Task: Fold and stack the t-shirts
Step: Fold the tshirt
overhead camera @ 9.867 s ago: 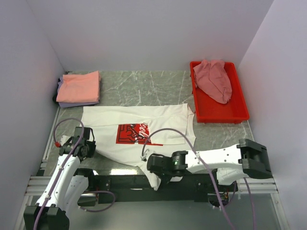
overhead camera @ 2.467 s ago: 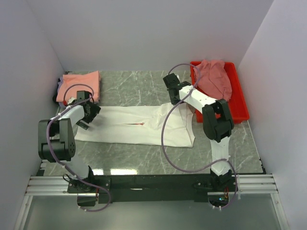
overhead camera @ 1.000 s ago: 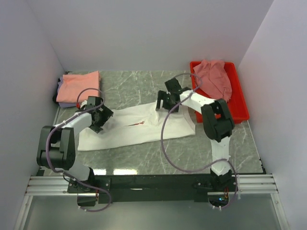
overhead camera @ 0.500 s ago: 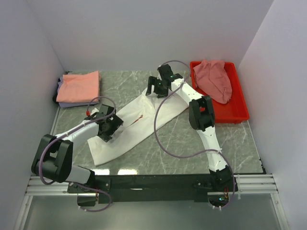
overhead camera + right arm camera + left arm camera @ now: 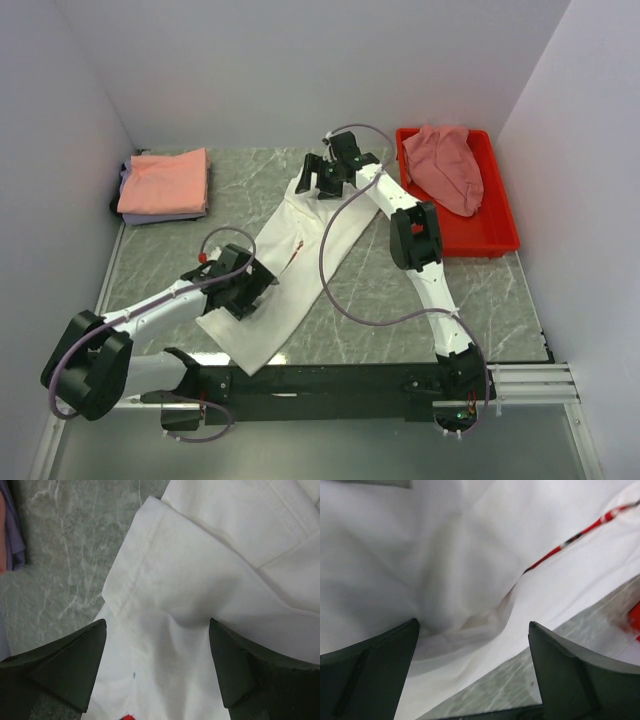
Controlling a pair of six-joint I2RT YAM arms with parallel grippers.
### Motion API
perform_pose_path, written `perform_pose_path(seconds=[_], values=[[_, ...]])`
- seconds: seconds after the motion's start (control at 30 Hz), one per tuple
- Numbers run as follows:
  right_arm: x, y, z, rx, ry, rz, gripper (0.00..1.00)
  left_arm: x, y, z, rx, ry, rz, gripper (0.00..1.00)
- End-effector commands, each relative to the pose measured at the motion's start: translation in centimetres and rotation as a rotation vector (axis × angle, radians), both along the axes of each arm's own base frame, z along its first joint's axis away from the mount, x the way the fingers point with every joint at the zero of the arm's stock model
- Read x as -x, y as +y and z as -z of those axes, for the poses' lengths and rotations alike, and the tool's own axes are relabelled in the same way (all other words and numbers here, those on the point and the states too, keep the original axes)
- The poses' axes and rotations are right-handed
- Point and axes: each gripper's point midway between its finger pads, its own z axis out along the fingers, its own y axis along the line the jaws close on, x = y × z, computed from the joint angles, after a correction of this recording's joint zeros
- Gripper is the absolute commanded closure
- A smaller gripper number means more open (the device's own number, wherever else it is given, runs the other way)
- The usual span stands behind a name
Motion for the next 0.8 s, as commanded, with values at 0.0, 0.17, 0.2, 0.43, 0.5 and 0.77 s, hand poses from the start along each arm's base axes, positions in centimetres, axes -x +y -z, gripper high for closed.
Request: perform_pose_path(seconds=[0.0, 0.17, 0.2, 0.43, 0.5, 0.77], values=[[0.8, 0.7, 1.3, 0.018, 0.005, -0.047, 0.11, 6.2, 0.4, 2.7, -0.054, 0.208, 0.037, 0.01], [0.1, 0.8, -3.7, 0.008, -0.105, -0.069, 0.1, 6.1, -0.5, -1.1, -0.09, 0.103, 0.106, 0.01], [0.2, 0.9, -6.1, -0.01, -0.141, -0.079, 0.1, 6.9, 0.0, -1.3, -0.132, 0.118, 0.123, 0.01], [3.2, -0.6, -13.7, 0.053, -0.278, -0.123, 0.09, 4.4, 3.2, -7.9, -0.311, -0.068, 0.114, 0.0], [4.8, -1.2, -15.8, 0.075, -0.307, -0.121, 0.08, 3.9, 1.9, -8.9, -0.289, -0.121, 0.212, 0.01], [14.4, -3.2, -8.7, 0.226, -0.144, -0.043, 0.08, 3.7, -4.7, -6.8, -0.153, -0.196, 0.592, 0.01]])
